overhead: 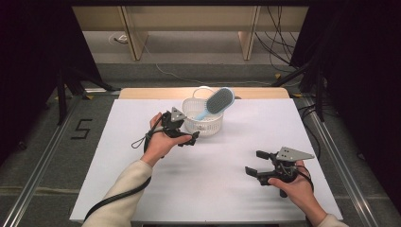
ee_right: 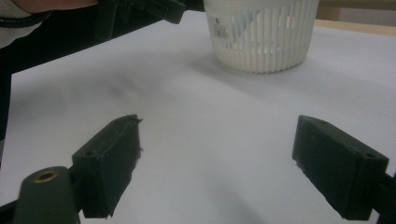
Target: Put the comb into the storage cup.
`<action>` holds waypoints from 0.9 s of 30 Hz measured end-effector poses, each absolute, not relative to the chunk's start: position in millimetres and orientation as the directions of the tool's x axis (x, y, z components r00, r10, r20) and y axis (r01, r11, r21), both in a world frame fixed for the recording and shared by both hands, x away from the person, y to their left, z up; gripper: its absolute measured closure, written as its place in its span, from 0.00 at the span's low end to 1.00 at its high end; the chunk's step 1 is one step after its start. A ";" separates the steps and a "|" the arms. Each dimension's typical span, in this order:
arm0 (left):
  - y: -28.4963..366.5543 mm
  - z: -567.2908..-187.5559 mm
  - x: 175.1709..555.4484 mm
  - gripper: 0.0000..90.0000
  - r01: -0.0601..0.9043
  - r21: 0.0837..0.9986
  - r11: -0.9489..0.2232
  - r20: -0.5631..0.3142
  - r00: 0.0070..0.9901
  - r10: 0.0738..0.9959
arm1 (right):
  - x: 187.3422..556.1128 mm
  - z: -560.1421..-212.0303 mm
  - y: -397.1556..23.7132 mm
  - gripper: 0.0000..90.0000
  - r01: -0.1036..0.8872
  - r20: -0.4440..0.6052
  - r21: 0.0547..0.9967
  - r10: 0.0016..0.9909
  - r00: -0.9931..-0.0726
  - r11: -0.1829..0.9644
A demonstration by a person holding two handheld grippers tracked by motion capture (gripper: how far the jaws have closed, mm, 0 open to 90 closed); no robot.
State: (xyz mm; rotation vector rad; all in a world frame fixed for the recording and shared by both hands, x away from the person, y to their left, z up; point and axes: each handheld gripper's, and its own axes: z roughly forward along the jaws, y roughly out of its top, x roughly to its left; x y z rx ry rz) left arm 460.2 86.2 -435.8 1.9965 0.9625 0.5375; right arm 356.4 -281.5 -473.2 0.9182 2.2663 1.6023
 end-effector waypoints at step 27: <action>102.8 -430.8 427.6 0.00 0.406 0.844 -0.350 0.018 0.632 0.775 | 356.0 -472.6 -281.1 0.18 0.357 0.166 0.909 0.600 -0.783 0.214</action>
